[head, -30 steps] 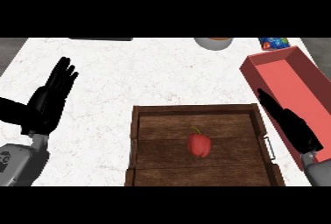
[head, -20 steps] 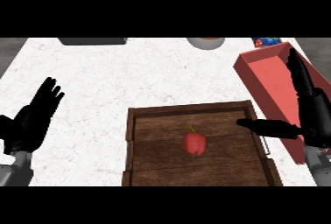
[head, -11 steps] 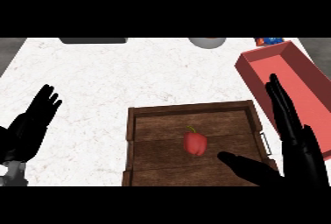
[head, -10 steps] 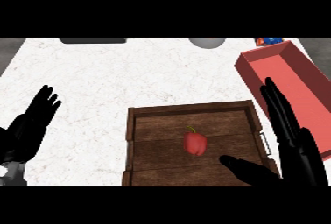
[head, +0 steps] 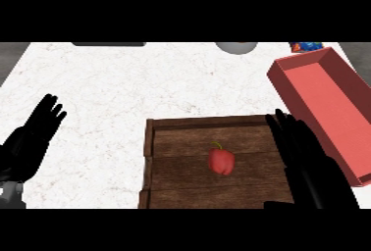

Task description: Pick the bell pepper from the tray and place it in the cardboard box

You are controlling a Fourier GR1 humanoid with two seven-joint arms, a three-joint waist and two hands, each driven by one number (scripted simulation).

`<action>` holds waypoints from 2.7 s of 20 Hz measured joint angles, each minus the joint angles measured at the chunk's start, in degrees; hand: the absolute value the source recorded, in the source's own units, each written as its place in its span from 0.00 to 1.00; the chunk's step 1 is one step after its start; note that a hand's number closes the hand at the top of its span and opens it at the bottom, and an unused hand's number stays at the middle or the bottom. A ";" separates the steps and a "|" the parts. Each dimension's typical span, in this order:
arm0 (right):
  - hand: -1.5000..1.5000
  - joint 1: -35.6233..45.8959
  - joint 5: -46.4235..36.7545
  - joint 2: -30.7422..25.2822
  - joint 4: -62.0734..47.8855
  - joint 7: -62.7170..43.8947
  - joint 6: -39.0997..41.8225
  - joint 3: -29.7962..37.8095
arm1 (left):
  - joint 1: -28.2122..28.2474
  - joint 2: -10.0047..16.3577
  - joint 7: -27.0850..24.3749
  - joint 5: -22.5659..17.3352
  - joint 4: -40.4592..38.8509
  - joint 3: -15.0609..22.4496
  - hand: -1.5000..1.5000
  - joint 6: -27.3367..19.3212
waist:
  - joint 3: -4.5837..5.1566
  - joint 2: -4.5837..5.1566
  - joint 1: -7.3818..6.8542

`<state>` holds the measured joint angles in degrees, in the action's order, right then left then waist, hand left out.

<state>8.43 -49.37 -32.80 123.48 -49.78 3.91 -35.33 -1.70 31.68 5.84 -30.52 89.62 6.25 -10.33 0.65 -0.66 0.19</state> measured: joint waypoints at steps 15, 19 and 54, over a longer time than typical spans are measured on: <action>0.00 10.85 0.58 23.62 -10.99 -16.28 18.10 -3.81 | 0.22 -1.24 0.89 0.64 1.67 0.43 0.50 0.17 | -0.38 0.41 -0.92; 0.00 11.42 -0.12 27.37 -13.43 -16.93 20.56 -2.71 | 0.12 -1.12 1.53 0.56 2.08 -0.12 0.50 0.17 | -0.44 0.38 -0.55; 0.00 15.93 -3.22 31.59 -25.93 -16.80 26.90 -0.38 | -0.08 -4.86 3.78 4.27 2.47 -2.63 0.50 1.74 | -0.60 0.55 -0.34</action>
<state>24.36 -52.59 -1.21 97.55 -66.58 30.81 -35.72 -1.78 26.82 9.62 -26.25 92.09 3.62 -8.59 0.05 -0.11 -0.16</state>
